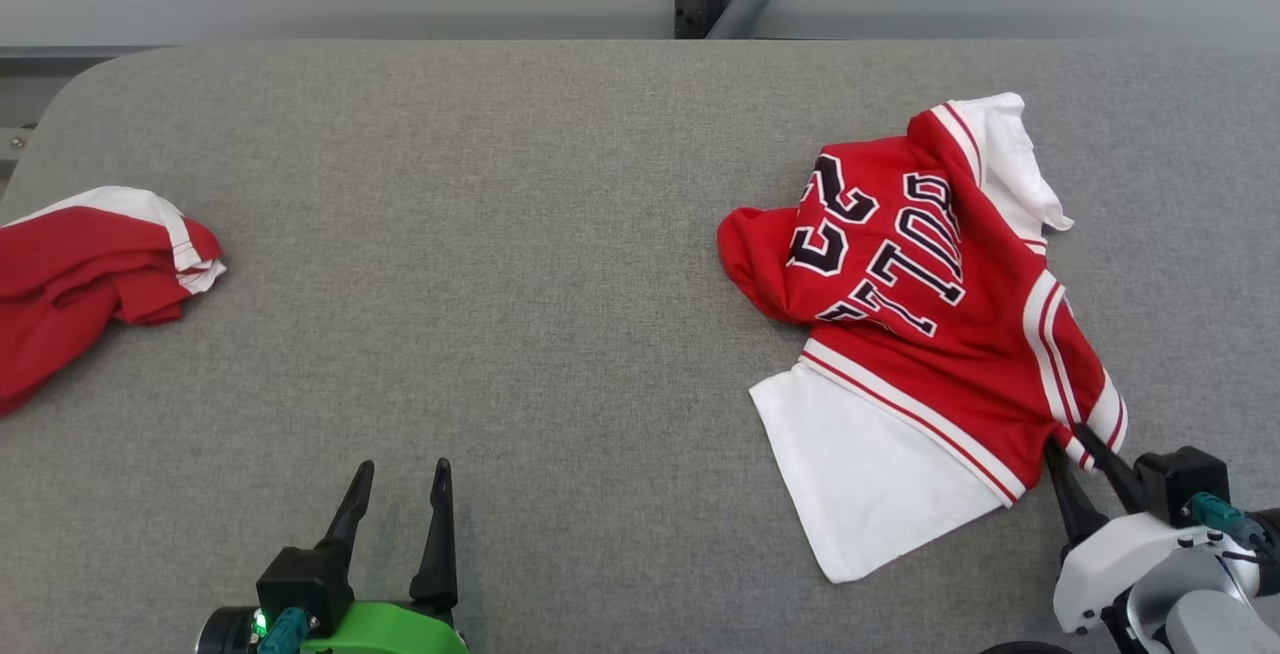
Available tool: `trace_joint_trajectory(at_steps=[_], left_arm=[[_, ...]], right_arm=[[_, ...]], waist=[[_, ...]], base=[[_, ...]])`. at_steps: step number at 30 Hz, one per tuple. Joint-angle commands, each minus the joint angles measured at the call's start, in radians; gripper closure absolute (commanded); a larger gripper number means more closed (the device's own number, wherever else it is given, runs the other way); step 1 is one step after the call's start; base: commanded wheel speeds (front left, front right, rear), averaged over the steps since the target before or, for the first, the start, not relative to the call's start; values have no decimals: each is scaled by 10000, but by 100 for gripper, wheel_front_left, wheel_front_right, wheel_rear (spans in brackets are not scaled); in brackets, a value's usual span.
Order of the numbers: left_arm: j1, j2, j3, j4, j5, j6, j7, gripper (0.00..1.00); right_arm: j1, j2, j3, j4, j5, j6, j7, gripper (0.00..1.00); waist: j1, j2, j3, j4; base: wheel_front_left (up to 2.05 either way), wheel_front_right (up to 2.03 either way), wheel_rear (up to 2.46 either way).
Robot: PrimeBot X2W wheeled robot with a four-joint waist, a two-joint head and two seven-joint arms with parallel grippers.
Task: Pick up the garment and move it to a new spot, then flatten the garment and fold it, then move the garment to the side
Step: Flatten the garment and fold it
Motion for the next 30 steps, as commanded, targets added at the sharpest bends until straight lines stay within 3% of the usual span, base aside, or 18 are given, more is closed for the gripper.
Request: trace_joint_trajectory(at_steps=[1,10,15,23,30], left_arm=[[137,23,43,9,46,-17,9,0],[-184,22,205,-89,93,-85,9,0],[-835,22,-63,-247,211,-224,9,0],[-2706,25,-1117,442,185,-641,9,0],[-4573,29,-1606,2269,30,-868,8,0]], right_arm=[[80,124,-194,-396,94,-17,11,0],[-78,756,-745,-3330,1,-17,11,0],[-171,1236,-797,-4174,-231,-17,11,0],[-580,1606,-396,-4287,-222,-17,11,0],[-992,1770,-136,-4370,-134,-17,11,0]], waist=[[0,-1,-69,-137],[0,-1,149,-128],[0,-1,425,-268],[0,-1,1356,-1528],[0,-1,2215,-2980]], base=[[0,0,0],[0,0,0],[0,0,0],[0,0,0],[0,0,0]])
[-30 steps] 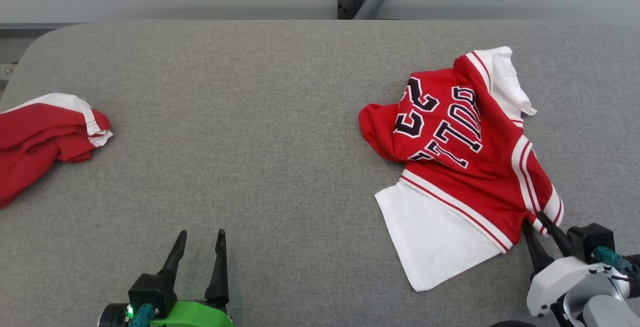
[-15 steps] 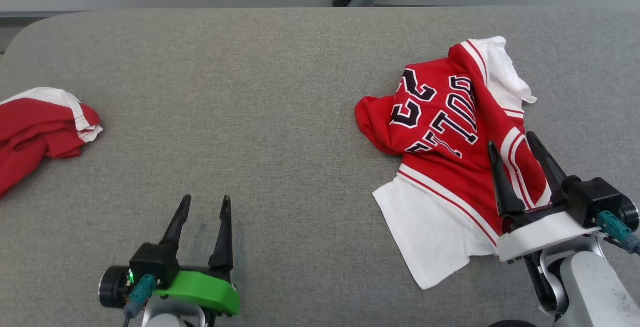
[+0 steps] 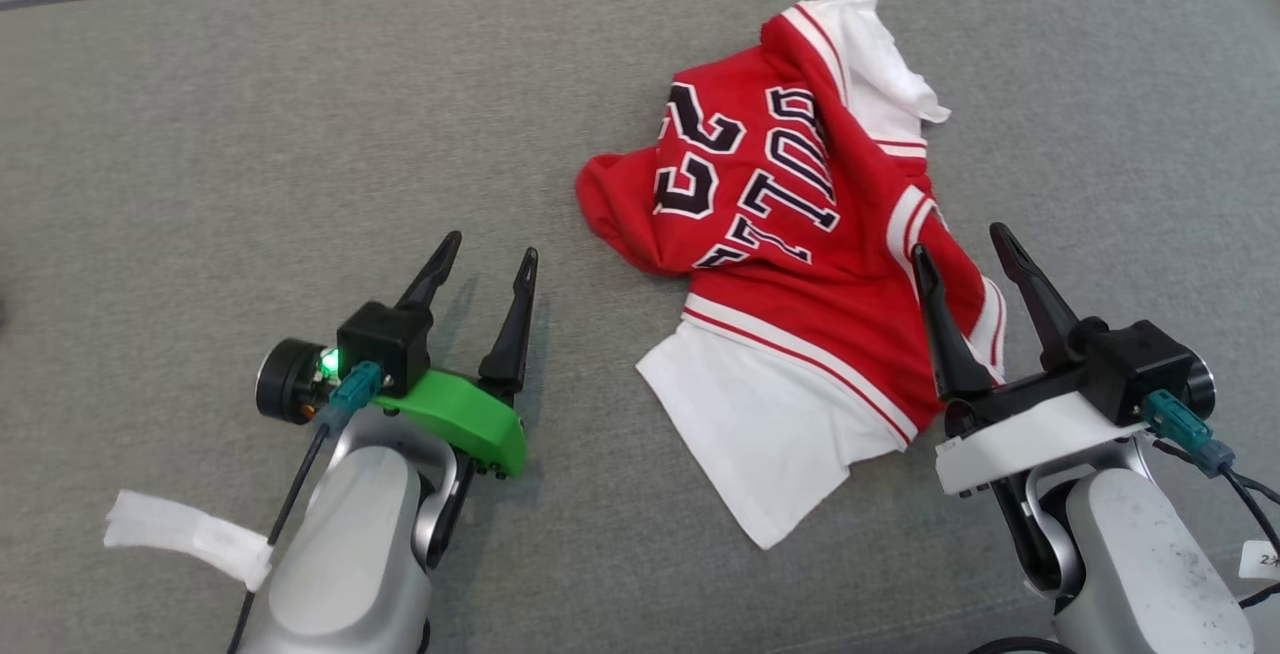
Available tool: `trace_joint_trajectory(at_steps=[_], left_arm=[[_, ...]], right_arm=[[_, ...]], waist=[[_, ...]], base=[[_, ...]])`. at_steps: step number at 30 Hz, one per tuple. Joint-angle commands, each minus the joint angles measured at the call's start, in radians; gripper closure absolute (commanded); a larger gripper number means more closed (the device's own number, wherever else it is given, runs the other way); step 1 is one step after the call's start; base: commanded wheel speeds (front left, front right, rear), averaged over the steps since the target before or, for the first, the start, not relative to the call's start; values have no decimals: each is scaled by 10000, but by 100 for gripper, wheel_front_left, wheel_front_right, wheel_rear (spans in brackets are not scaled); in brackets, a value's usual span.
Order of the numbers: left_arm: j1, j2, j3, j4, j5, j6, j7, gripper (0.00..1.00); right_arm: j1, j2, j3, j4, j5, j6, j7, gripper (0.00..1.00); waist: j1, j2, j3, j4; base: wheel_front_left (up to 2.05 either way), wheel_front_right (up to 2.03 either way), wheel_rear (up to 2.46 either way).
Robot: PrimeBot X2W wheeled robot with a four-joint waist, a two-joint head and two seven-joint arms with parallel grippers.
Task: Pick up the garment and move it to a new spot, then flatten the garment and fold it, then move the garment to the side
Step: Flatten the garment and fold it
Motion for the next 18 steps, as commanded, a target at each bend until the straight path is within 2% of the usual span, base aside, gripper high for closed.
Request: trace_joint_trajectory(at_steps=[1,7,13,14,15,16,17,18], left_arm=[[-325,36,-16,245,-68,-69,8,0],[-1462,123,-363,1863,-247,-69,10,0],[-1935,162,-478,2707,-608,-59,11,0],[-1962,153,-487,2853,-661,-59,16,5],[-1992,142,-520,2940,-693,-60,19,33],[-2012,135,-550,2978,-715,-61,20,68],[-2032,131,-539,2990,-716,-62,20,96],[-2055,130,-500,2940,-700,-62,22,100]], right_arm=[[-148,37,16,-46,56,-17,-2,0],[-319,277,107,-18,114,-17,-2,0],[-351,431,134,-12,101,-17,-2,0],[-371,442,135,4,102,-17,-2,0],[-398,452,145,23,107,-17,-2,0],[-436,471,156,39,113,-17,-2,0],[-478,486,163,42,113,-17,-2,0],[-501,501,172,43,117,-17,-2,0]], waist=[[0,-1,896,-1163],[0,-1,1243,-1850],[0,-1,1421,-2052],[0,-1,1436,-2061],[0,-1,1452,-2067],[0,-1,1469,-2065],[0,-1,1484,-2054],[0,-1,1498,-2034]], base=[[0,0,0],[0,0,0],[0,0,0],[0,0,0],[0,0,0],[0,0,0],[0,0,0],[0,0,0]])
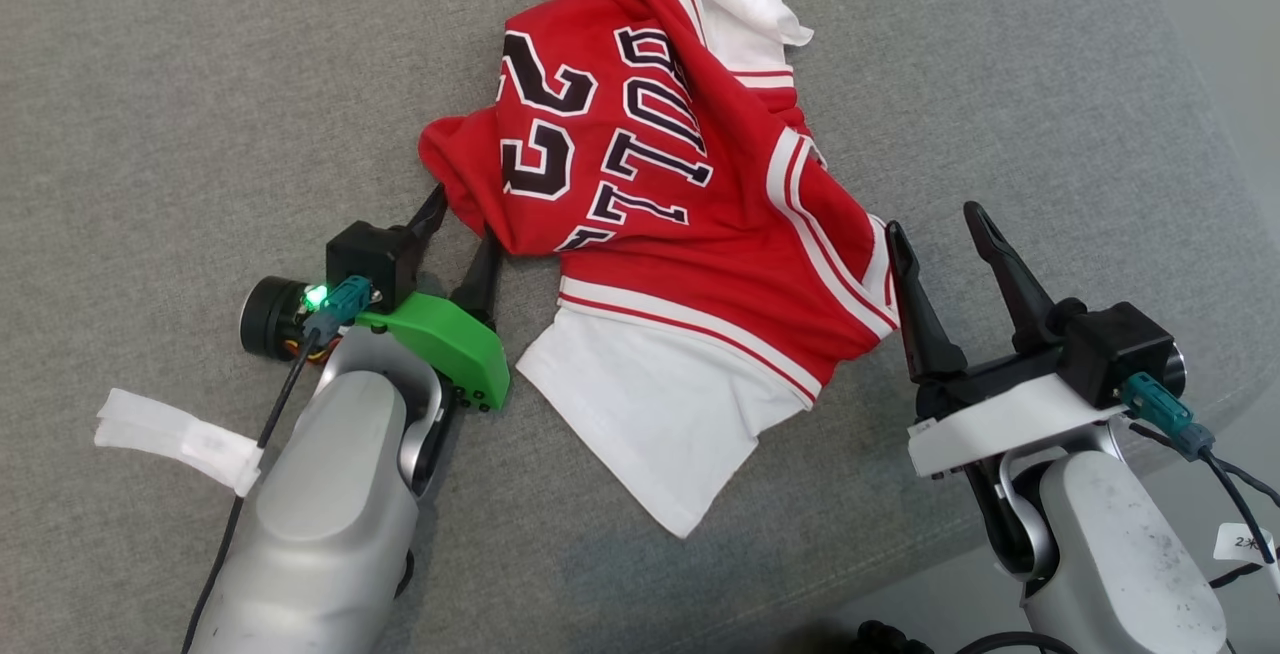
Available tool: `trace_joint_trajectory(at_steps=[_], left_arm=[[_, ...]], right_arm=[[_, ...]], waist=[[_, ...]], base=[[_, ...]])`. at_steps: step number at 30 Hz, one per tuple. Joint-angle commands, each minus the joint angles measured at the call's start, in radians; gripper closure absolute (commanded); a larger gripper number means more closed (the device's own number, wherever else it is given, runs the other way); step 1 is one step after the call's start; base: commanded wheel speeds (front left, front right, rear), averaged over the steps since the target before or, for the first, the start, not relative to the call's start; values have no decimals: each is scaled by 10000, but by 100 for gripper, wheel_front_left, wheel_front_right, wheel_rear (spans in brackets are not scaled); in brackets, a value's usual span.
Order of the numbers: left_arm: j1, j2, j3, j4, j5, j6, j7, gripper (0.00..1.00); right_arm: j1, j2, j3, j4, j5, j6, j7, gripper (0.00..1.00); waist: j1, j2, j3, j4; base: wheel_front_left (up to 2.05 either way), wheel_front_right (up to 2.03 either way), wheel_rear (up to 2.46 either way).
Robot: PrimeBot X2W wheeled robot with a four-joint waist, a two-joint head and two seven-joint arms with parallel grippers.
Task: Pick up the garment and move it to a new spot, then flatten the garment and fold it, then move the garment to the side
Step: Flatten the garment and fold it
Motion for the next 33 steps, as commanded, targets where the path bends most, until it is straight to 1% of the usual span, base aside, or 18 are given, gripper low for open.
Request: trace_joint_trajectory(at_steps=[1,5,6,8,11,15,19,22,24,29,32,33], left_arm=[[60,46,-2,79,-44,-3,37,100],[238,87,326,-854,164,-2,30,100],[238,87,326,-854,164,-2,30,100],[431,74,612,-1569,292,6,27,100],[734,29,1050,-2813,640,13,20,100],[1142,21,1620,-4475,1198,22,22,100],[1536,134,1791,-5367,1619,15,24,100],[1888,199,1712,-5770,1691,10,24,100],[2146,269,1684,-5936,1664,8,24,100],[3079,350,2175,-5897,1560,75,25,100],[3609,393,2542,-5214,1597,203,25,100],[3749,433,2653,-4868,1653,243,27,56]], right_arm=[[-148,64,49,17,26,-17,-2,0],[-80,39,-94,24,-13,-17,-2,0],[-80,39,-94,24,-13,-17,-2,0],[63,7,-213,64,6,-17,-2,0],[268,-67,-389,168,41,-17,-2,0],[513,-124,-437,367,70,-17,-2,0],[663,-98,-290,620,157,-17,-2,0],[813,-19,-239,781,219,-17,-2,0],[875,55,-152,830,270,-17,-2,0],[996,169,-83,951,280,-17,-2,0],[1055,223,-59,998,298,-17,-2,0],[1076,230,-31,1010,308,-17,-2,0]], waist=[[0,1,95,-32],[0,1,-15,206],[0,1,-15,206],[0,1,-179,483],[0,1,-531,1073],[0,1,-1085,2061],[0,1,-1646,2963],[0,1,-1992,3506],[0,1,-2191,3748],[0,1,-2455,3988],[0,1,-2486,4013],[0,1,-2489,3999]], base=[[0,0,0],[0,0,0],[0,0,0],[0,0,0],[0,0,0],[0,0,0],[0,0,0],[0,0,0],[0,0,0],[0,0,0],[0,0,0],[0,0,0]])
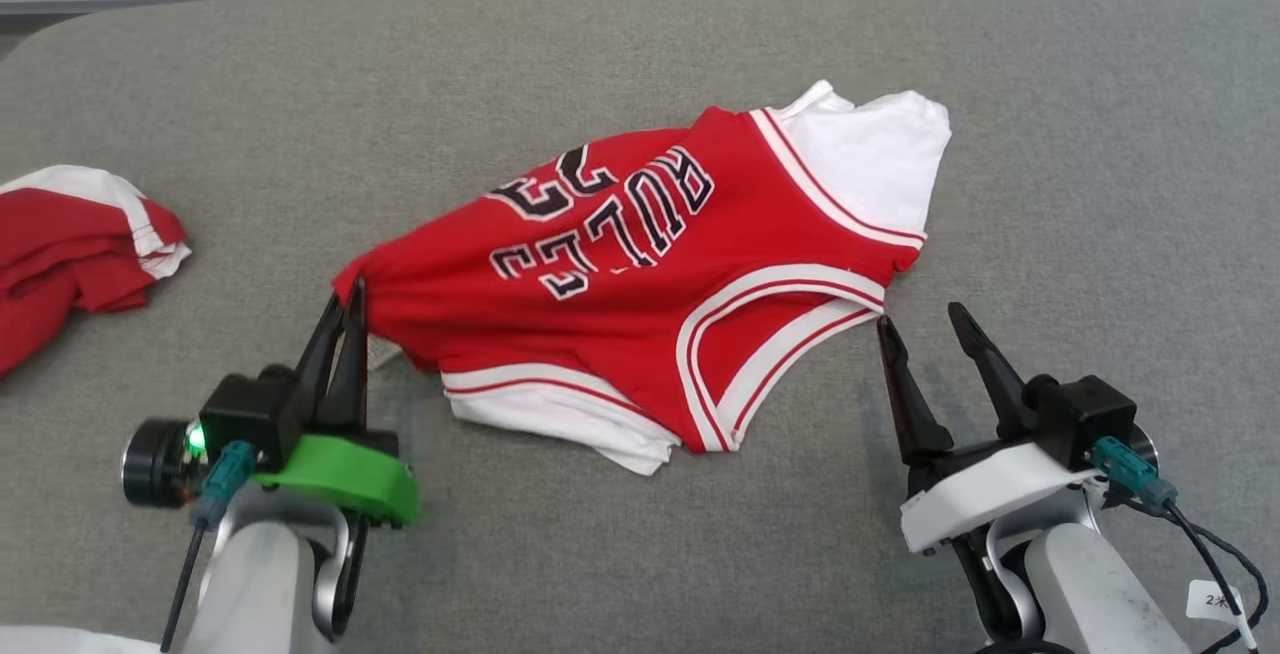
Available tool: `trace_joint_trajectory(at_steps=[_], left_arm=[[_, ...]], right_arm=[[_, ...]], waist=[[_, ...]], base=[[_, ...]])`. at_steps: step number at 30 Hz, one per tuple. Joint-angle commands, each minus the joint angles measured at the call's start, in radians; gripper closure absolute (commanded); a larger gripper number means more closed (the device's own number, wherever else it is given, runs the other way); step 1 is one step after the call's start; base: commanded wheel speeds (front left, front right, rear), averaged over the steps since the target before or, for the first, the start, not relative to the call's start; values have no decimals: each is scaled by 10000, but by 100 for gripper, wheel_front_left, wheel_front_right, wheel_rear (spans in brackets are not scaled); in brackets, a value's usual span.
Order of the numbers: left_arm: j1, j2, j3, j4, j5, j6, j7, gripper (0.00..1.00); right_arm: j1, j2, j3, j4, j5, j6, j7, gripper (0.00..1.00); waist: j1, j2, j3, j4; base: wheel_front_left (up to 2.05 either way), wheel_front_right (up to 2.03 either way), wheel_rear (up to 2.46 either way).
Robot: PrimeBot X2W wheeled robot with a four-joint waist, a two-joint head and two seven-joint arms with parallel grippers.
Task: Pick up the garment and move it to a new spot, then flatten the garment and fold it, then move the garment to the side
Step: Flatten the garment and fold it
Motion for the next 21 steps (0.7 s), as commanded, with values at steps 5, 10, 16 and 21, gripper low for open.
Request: trace_joint_trajectory(at_steps=[5,10,16,21], left_arm=[[593,-50,633,1364,-22,323,5,0],[1135,-287,877,1222,-105,488,5,0],[1769,-396,520,807,-256,508,8,0],[1977,-394,-66,652,-703,612,10,0]], right_arm=[[203,-39,172,159,88,-17,-2,0],[268,-154,630,294,118,-17,-2,0],[236,-315,1685,716,371,-17,-2,0],[-66,-515,2800,1286,735,-17,-2,0]], waist=[[0,1,-373,251],[0,1,-382,353],[0,1,-245,776],[0,1,-86,1182]], base=[[0,0,0],[0,0,0],[0,0,0],[0,0,0]])
